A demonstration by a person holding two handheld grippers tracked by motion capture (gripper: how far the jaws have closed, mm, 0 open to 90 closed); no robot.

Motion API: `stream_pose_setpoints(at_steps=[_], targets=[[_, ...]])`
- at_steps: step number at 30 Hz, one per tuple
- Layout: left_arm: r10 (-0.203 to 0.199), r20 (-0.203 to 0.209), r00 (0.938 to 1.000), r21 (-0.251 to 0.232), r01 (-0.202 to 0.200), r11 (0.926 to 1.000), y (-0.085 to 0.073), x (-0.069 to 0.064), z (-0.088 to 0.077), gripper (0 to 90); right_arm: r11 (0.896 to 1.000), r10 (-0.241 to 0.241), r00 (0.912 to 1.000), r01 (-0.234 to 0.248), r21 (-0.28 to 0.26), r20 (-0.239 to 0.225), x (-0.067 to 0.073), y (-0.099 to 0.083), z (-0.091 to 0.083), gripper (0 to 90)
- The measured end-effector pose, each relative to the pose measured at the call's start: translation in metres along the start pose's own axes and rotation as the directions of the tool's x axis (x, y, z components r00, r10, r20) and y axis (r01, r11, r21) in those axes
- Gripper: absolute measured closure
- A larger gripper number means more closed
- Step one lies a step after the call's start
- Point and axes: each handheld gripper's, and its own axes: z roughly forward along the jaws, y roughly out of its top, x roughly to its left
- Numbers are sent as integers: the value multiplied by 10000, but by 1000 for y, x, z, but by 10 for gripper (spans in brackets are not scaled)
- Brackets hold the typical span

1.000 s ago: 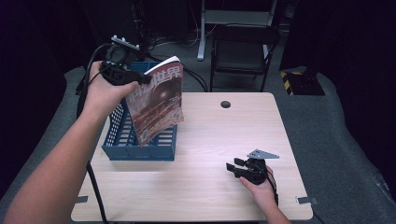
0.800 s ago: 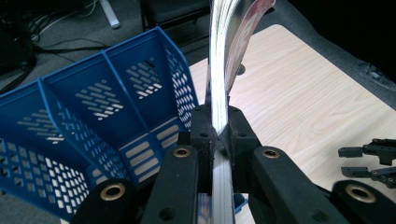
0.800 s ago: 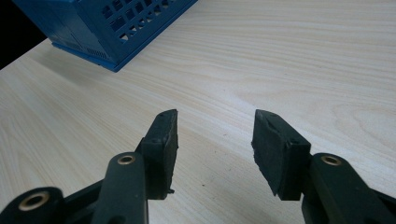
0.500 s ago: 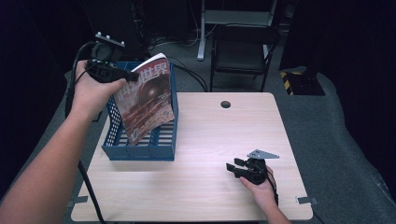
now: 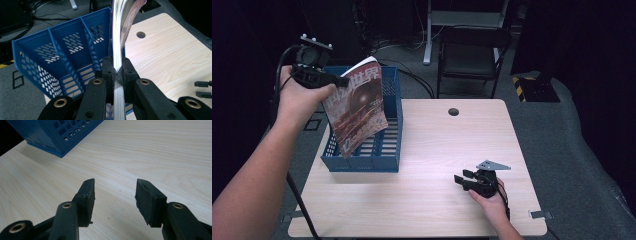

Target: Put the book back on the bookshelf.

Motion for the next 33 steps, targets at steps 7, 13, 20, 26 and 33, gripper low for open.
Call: stream_pose_setpoints(at_steps=[7, 13, 20, 26, 33], targets=[[-333, -238, 9992, -48, 332, 9994, -3, 12, -4, 841, 10000, 5, 10000, -5, 2, 1, 0, 0, 0, 495], [-474, -330, 9983, -74, 472, 9989, -4, 16, -7, 841, 10000, 16, 10000, -16, 11, 15, 0, 0, 0, 496], [-539, -372, 9979, -19, 538, 9985, -4, 20, -11, 841, 10000, 24, 10000, -24, -35, -8, 0, 0, 0, 495], [-534, -440, 9976, 11, 535, 9986, -5, 22, -14, 841, 10000, 39, 10000, -39, -32, -15, 0, 0, 0, 495], [-690, -553, 9961, -1, 691, 9976, -7, 28, -15, 841, 10000, 40, 10000, -40, -17, 0, 0, 0, 0, 495]])
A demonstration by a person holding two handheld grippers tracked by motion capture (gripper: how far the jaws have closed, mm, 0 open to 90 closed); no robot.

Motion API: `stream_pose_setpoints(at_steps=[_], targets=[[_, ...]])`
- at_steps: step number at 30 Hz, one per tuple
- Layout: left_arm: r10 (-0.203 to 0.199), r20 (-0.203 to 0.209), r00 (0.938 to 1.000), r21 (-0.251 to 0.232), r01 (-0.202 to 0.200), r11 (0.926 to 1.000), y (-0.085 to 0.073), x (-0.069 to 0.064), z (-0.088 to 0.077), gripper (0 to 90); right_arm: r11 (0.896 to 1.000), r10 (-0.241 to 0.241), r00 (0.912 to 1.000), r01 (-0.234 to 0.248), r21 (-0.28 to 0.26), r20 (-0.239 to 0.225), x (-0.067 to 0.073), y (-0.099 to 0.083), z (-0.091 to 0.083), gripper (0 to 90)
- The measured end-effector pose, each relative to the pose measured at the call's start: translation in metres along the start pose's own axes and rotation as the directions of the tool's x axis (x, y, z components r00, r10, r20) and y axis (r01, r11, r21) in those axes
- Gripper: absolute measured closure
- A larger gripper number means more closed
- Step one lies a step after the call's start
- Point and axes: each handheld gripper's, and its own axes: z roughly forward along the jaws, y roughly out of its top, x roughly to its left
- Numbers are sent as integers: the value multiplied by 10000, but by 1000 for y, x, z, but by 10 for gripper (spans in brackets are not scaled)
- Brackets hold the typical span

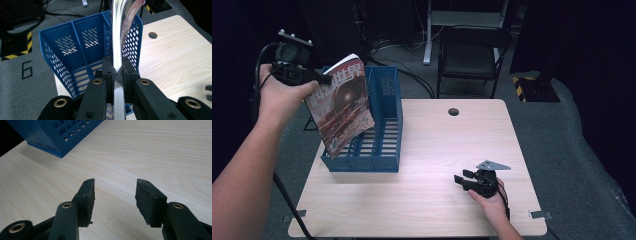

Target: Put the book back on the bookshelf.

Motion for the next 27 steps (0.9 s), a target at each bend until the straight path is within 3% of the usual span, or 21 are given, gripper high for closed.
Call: stream_pose_setpoints(at_steps=[12, 21, 27], targets=[[-71, -110, 9999, 20, 71, 10000, -1, 9, -6, 841, 10000, 38, 10000, -38, 66, 17, 0, 0, 0, 495], [-351, -305, 9989, 1, 351, 9994, 0, 14, -1, 841, 10000, -23, 10000, 24, 47, -15, 0, 0, 1, 495], [-759, -464, 9960, -201, 751, 9970, 2, 16, 3, 841, 10000, 36, 10000, -36, 71, -22, 1, -1, 1, 496]])
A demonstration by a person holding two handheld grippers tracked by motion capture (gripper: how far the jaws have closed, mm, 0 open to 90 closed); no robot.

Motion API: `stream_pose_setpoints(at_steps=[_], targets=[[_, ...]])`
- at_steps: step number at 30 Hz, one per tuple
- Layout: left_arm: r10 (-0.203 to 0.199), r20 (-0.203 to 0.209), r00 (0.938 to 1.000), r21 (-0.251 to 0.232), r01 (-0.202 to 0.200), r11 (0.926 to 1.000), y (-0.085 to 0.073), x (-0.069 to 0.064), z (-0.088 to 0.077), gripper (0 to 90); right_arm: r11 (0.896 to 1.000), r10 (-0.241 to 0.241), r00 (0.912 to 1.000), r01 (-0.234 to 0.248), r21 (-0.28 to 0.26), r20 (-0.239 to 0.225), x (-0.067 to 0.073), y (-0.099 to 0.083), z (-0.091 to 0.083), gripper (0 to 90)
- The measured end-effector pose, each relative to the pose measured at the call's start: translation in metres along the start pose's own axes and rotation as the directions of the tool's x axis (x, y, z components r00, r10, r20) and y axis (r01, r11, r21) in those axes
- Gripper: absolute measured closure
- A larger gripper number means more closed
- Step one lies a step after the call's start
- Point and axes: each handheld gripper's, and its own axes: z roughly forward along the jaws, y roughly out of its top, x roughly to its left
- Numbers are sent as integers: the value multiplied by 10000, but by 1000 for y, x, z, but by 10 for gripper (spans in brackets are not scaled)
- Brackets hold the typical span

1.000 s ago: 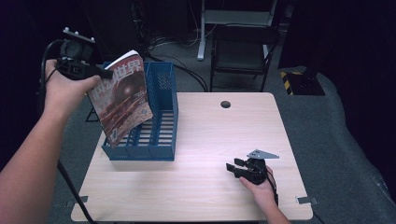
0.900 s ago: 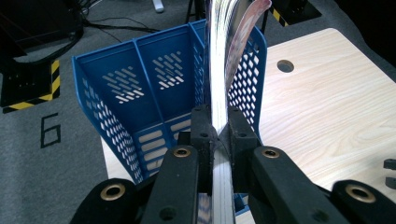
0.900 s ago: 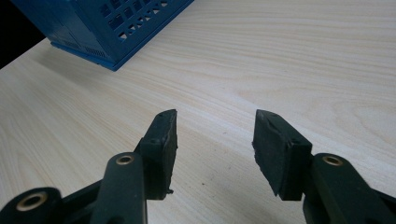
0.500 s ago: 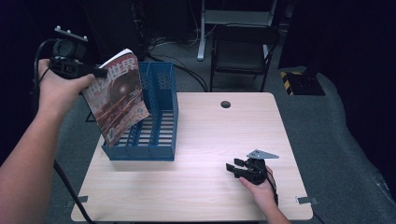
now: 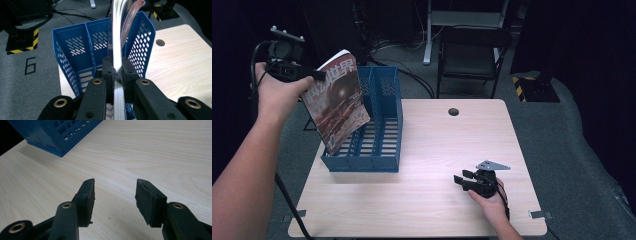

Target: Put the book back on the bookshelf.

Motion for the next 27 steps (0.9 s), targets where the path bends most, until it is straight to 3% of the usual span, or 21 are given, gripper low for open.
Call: stream_pose_setpoints(at_steps=[17, 27], targets=[[-910, -436, 9949, -95, 907, 9958, 5, 2, 27, 841, 10000, -30, 10000, 30, -32, -22, 0, 0, 0, 495], [-1332, -723, 9885, -484, 1299, 9903, 3, 1, 43, 842, 10000, 28, 10000, -28, -5, -10, 0, 0, -2, 495]])
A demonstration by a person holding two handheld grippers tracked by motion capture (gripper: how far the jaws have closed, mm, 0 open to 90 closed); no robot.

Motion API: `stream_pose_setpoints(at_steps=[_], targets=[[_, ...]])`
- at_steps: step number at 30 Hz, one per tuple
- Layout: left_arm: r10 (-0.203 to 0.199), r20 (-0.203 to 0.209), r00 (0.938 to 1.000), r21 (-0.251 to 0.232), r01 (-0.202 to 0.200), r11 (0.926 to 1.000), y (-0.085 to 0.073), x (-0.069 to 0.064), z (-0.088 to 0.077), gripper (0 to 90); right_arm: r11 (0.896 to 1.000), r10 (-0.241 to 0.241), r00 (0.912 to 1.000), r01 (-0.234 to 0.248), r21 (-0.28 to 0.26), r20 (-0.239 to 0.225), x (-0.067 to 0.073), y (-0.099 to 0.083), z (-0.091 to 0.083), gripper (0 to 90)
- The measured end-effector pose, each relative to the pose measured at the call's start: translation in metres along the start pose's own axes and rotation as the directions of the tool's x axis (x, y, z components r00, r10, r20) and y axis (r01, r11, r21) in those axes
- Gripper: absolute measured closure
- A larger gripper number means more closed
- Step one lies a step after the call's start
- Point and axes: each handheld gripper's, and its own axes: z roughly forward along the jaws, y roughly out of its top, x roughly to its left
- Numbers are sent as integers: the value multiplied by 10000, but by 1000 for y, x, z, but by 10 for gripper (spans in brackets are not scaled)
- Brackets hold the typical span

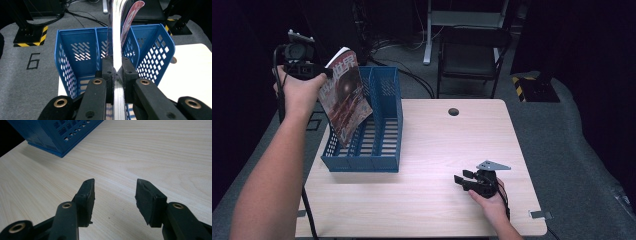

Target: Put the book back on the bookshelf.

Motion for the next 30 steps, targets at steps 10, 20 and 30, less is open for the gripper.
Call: stream_pose_setpoints(at_steps=[10, 20, 30], targets=[[-248, -197, 9995, -263, 243, 9994, -6, -3, 15, 842, 10000, 1, 10000, -1, -75, -23, -1, 0, -1, 495], [-454, -241, 9987, -130, 451, 9989, -14, -4, 32, 842, 9999, -81, 10000, 80, -79, -39, -1, 1, 0, 495], [-583, -354, 9977, -112, 580, 9983, -22, -4, 51, 842, 9999, -82, 10000, 81, -141, -36, -1, 1, -1, 494]])
